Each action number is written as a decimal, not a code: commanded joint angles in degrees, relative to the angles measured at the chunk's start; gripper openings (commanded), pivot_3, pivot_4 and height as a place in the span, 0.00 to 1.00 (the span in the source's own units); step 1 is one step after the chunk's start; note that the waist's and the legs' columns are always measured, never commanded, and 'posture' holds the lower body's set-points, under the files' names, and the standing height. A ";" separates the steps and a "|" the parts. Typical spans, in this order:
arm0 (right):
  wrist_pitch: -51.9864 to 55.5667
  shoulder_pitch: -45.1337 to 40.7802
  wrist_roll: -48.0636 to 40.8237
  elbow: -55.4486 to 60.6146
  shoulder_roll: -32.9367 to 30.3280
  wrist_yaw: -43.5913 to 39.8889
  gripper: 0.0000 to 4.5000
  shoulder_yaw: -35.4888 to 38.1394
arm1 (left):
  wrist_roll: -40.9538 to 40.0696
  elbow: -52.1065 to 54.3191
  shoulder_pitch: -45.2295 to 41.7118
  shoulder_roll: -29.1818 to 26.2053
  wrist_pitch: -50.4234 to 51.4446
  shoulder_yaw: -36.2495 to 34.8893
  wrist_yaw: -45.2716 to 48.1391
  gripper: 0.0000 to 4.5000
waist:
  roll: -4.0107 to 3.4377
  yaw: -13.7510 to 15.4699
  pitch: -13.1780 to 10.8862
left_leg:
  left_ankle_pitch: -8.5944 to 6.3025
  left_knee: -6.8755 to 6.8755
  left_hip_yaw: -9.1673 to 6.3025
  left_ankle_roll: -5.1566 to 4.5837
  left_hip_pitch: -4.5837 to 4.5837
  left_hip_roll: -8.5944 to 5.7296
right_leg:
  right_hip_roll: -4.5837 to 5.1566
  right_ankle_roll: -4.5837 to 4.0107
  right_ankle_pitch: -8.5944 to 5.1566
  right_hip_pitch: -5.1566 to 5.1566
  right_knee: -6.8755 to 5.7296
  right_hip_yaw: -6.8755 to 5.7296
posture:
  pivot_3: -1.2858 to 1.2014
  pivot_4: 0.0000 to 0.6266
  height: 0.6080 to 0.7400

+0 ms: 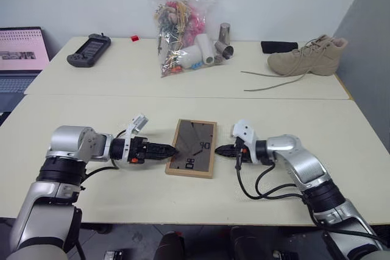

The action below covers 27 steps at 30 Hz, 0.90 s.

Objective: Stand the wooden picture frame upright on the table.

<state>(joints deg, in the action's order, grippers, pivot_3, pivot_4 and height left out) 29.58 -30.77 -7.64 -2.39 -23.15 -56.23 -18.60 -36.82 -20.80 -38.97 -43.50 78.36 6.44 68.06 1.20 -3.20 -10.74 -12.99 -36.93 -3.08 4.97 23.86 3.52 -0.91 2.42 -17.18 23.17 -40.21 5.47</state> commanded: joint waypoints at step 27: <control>-0.74 0.49 -0.69 0.54 -2.88 2.48 0.00 3.18 | -5.03 9.63 2.88 3.29 -1.40 -8.89 -5.60 0.30 | 0.01 -0.06 0.00 | 0.00 0.02 -0.01 0.00 0.02 0.03 | -0.02 0.00 0.00 0.03 0.01 0.00 | 0.52 0.24 1.00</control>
<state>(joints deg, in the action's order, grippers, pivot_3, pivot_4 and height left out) 29.77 -29.63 -7.81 -2.39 -24.56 -54.05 -18.81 -40.76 -13.25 -34.93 -40.00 77.55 0.21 63.56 1.21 -3.26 -10.74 -12.99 -36.92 -3.09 4.97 23.88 3.55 -0.93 2.42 -17.18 23.20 -40.20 5.48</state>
